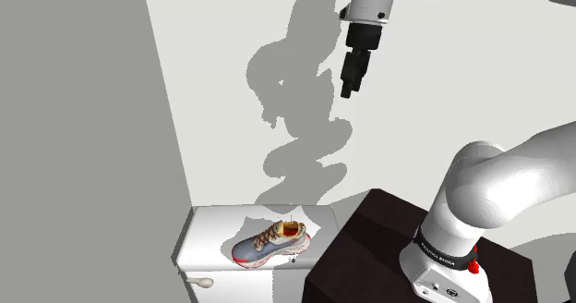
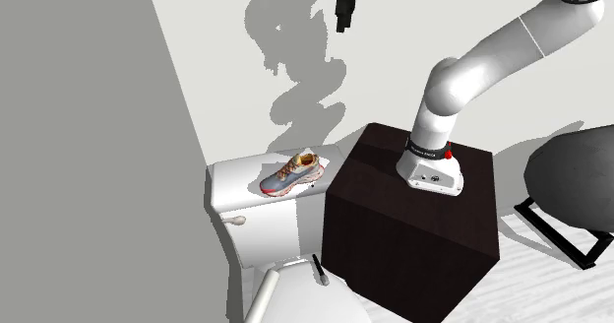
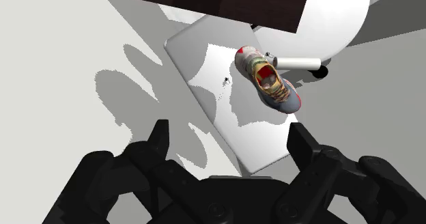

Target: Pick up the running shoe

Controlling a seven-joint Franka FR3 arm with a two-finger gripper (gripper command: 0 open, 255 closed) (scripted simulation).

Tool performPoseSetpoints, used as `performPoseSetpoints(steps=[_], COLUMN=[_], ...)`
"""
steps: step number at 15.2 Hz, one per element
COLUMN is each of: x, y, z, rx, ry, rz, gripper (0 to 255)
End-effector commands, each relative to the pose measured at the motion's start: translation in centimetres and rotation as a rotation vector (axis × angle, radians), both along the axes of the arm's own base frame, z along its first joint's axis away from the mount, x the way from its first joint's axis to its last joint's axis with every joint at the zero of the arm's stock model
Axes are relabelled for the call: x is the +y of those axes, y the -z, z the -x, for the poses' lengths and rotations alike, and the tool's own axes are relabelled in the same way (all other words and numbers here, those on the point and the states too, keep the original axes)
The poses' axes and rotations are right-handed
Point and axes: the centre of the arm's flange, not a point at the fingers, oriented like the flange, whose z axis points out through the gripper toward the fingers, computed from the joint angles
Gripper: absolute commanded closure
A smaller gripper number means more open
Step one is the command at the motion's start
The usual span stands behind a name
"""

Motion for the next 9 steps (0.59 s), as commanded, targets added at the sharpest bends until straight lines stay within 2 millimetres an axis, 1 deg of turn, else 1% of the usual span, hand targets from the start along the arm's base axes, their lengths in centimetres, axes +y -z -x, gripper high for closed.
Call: performPoseSetpoints(steps=[1,9], x=[0.0,4.7], y=[0.0,9.6], z=[0.0,-1.4], rx=[0.0,0.018], ry=[0.0,-0.054], rz=[0.0,0.022], gripper=[0,0])
